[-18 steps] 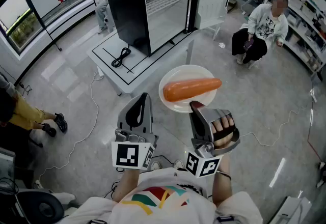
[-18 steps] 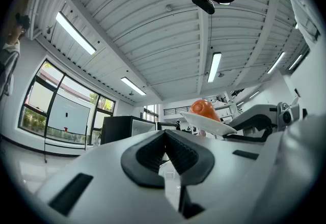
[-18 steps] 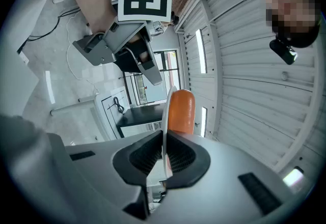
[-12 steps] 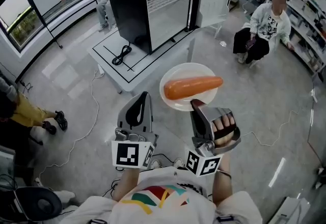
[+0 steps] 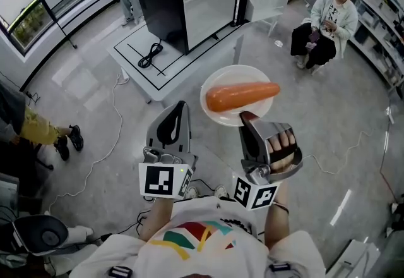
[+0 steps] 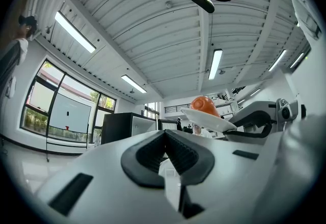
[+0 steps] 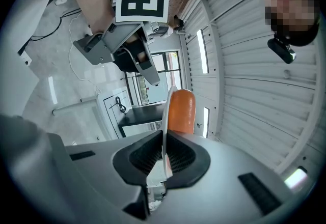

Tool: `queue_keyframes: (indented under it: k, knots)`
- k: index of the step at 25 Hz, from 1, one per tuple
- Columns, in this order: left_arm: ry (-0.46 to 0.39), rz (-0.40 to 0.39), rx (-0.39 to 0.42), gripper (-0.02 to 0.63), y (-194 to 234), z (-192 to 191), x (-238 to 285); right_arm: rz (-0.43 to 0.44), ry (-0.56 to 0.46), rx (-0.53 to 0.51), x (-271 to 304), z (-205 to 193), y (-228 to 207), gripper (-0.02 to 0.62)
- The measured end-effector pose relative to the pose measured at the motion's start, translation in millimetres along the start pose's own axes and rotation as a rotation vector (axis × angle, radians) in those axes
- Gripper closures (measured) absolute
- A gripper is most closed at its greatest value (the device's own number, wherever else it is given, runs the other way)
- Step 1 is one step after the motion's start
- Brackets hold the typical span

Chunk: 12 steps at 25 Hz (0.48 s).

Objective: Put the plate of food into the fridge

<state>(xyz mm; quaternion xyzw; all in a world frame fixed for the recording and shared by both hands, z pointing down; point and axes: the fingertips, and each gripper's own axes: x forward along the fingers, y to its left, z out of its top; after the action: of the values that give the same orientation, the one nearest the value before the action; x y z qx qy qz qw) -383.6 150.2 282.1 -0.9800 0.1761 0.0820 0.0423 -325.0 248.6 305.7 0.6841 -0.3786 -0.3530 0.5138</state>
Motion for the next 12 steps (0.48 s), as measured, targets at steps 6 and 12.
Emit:
queue_keyframes:
  k: [6,12]
  knots:
    - [-0.010,0.005,0.020,0.600,-3,-4,-4,0.013,-0.005,0.001,-2,-2,7,0.575]
    - [-0.005,0.013,0.009,0.600,-21,8,12,0.041,-0.020,0.005,-1,-22,-8,0.575]
